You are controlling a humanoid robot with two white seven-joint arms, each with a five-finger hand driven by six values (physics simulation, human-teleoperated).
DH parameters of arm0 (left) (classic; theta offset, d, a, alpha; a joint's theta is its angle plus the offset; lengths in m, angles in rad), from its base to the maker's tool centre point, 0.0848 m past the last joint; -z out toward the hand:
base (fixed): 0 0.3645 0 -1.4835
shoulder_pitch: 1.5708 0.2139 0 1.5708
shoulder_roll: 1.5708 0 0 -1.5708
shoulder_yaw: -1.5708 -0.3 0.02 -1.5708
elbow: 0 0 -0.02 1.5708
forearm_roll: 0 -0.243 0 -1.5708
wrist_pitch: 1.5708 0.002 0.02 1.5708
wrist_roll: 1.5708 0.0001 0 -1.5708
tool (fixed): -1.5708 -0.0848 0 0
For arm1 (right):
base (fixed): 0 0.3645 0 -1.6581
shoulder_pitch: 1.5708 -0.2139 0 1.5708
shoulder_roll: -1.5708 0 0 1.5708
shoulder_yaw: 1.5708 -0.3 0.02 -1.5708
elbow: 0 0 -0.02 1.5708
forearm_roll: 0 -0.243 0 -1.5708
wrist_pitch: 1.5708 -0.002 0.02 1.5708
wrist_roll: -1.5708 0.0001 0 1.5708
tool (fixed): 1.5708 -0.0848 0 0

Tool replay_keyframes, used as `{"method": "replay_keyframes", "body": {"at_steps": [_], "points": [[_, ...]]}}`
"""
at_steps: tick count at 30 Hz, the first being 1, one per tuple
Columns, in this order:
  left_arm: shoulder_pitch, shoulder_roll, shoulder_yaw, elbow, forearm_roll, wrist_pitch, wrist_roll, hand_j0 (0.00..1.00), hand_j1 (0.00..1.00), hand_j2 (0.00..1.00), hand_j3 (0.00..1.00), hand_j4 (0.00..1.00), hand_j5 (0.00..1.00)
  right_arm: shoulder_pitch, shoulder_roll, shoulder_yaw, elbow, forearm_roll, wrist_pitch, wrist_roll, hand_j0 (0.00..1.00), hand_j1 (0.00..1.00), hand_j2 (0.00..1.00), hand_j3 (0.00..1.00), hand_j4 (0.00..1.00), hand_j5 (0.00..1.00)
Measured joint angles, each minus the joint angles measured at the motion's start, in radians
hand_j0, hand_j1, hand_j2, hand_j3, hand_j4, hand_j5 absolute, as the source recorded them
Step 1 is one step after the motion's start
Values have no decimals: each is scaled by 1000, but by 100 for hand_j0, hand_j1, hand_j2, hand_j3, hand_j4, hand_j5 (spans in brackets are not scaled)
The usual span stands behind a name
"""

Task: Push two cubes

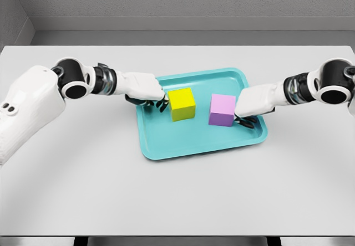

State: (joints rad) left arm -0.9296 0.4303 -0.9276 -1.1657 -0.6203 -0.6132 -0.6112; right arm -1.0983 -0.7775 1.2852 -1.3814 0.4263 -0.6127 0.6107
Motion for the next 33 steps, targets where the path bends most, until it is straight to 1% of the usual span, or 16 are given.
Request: {"method": "replay_keyframes", "body": {"at_steps": [6,24,33], "points": [[0,-8,3,0,0,0,0,49,49,49,49,49,49,-2,4,5,-1,0,0,0,15,15,15,15,15,15],[0,-25,3,2,-7,0,0,49,49,49,49,49,49,-25,43,18,11,7,0,0,15,15,15,15,15,15],[-3,-26,13,65,-4,0,0,49,49,49,49,49,49,-34,59,18,21,25,0,0,15,15,15,15,15,15]]}}
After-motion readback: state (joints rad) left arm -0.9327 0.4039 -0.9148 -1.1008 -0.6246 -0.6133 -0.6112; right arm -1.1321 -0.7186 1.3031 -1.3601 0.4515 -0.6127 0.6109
